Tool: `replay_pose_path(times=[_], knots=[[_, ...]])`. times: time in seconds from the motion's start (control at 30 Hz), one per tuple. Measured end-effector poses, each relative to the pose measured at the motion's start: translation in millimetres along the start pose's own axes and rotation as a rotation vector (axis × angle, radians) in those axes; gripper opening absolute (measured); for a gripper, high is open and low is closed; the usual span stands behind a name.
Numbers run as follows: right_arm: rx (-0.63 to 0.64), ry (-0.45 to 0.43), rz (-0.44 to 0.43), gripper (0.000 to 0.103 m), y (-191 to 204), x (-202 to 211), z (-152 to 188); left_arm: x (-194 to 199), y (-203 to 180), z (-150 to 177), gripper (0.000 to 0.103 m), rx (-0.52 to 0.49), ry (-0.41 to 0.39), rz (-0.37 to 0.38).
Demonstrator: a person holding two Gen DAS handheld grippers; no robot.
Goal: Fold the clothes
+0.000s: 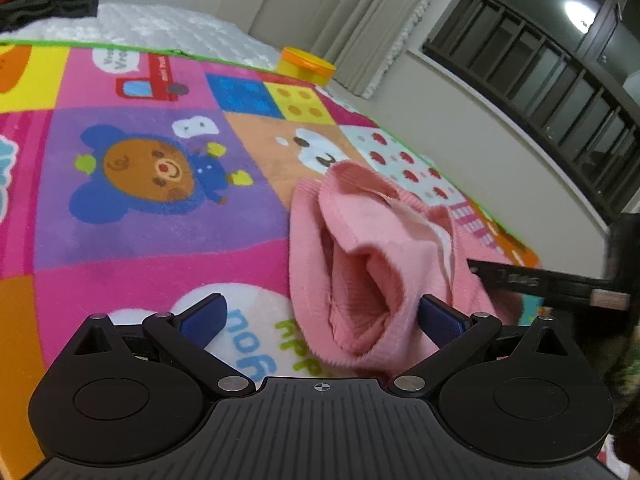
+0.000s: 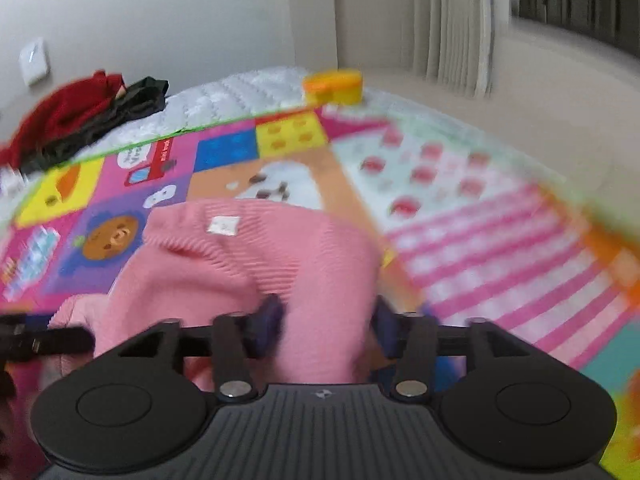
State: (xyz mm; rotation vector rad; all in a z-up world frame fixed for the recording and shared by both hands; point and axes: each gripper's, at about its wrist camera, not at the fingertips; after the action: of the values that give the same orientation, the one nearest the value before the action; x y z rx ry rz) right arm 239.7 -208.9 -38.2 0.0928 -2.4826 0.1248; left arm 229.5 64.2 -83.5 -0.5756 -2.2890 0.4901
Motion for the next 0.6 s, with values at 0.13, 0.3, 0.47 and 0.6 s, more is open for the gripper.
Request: replay_pose_path(times=[0.13,0.3,0.47,0.6], knots=[[0.103,-0.169,0.082,0.071,20.9,53.5,-4.1,2.2,6.7,-2.5,0.103,0.026,-0.011,-0.048],[0.122,-0.138,-0.074,0.066,60.8,67.0,-1.9,9.2,17.1,-7.8,0.103,0.077,-0.038,-0.08],[0.155,-0.084,-0.066,0.064,96.7,35.9,4.3,16.3,27.5,-13.0,0.103,0.128,-0.065,-0.112],[0.197,-0.061,0.009,0.044,99.5,18.9,8.6,20.6,35.6,-17.3,0.103,0.168,-0.084,-0.13]])
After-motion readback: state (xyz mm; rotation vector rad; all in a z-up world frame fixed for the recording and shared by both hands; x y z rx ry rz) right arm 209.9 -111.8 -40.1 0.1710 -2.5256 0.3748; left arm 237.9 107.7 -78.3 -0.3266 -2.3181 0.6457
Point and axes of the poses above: each gripper's, at about its wrist camera, not at the fingertips, and x roughly against the way its jaws point, y to its left, z to its underside, and after that the axes turned 5 degrees about z, right-handed
